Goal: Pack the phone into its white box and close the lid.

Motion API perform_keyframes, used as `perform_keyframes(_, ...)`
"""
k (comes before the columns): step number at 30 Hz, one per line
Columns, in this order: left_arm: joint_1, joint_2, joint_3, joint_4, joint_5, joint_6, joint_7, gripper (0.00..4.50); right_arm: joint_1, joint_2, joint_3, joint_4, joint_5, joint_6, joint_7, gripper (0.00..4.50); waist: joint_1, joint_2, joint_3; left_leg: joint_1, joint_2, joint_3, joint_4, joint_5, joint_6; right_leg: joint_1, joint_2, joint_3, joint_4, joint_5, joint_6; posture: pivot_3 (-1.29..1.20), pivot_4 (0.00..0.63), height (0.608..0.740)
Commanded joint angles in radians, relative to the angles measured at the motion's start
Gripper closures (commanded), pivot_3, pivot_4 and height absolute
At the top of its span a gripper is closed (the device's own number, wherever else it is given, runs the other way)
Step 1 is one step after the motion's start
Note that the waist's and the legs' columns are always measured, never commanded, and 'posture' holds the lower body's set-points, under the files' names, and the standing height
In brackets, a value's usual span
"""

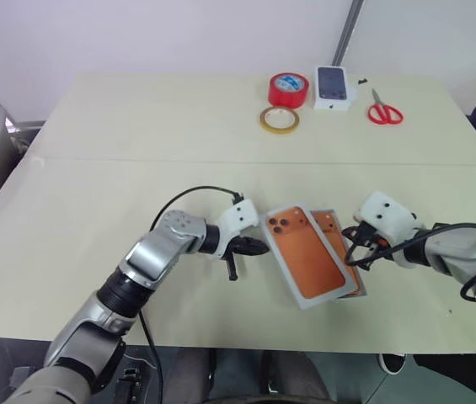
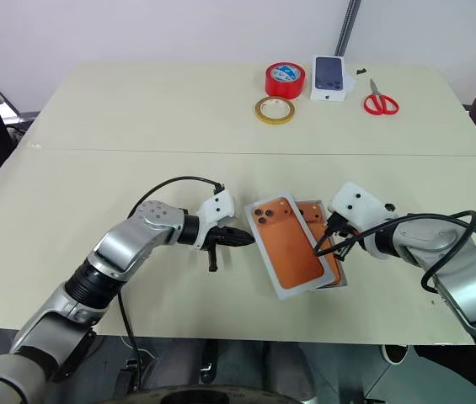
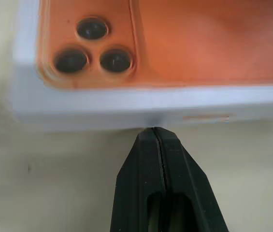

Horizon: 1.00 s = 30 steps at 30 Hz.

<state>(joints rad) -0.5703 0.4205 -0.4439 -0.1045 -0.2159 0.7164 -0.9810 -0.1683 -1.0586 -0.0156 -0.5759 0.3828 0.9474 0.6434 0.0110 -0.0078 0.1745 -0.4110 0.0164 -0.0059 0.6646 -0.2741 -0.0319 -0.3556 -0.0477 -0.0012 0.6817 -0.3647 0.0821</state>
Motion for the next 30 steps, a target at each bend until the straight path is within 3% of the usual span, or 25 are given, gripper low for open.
perform_keyframes(1, 0.009, 0.015, 0.014, -0.07, -0.032, 0.006, -0.023, 4.5, -0.021, 0.005, -0.013, -0.005, -0.014, -0.017, 0.008, 4.48, 0.0, 0.0, 0.0, 0.0, 0.0, 0.0, 0.0, 0.0, 0.0, 0.0, 0.0, 0.0, 0.0, 0.0, 0.0, 0.0, 0.15, 0.74)
perform_keyframes(17, -0.055, -0.129, -0.068, 0.039, 0.038, -0.063, 0.039, 4.5, -0.015, 0.024, 0.027, -0.077, -0.004, 0.014, 0.049, 4.48, 0.0, 0.0, 0.0, 0.0, 0.0, 0.0, 0.0, 0.0, 0.0, 0.0, 0.0, 0.0, 0.0, 0.0, 0.0, 0.0, 0.15, 0.74)
perform_keyframes(30, -0.117, -0.218, -0.044, 0.112, 0.054, -0.112, 0.056, 4.5, 0.038, 0.003, -0.049, -0.105, 0.005, 0.037, 0.068, 4.48, 0.001, 0.0, 0.0, 0.0, 0.0, 0.0, 0.001, 0.0, 0.0, 0.0, 0.0, 0.0, 0.001, 0.0, 0.0, 0.0, 0.15, 0.74)
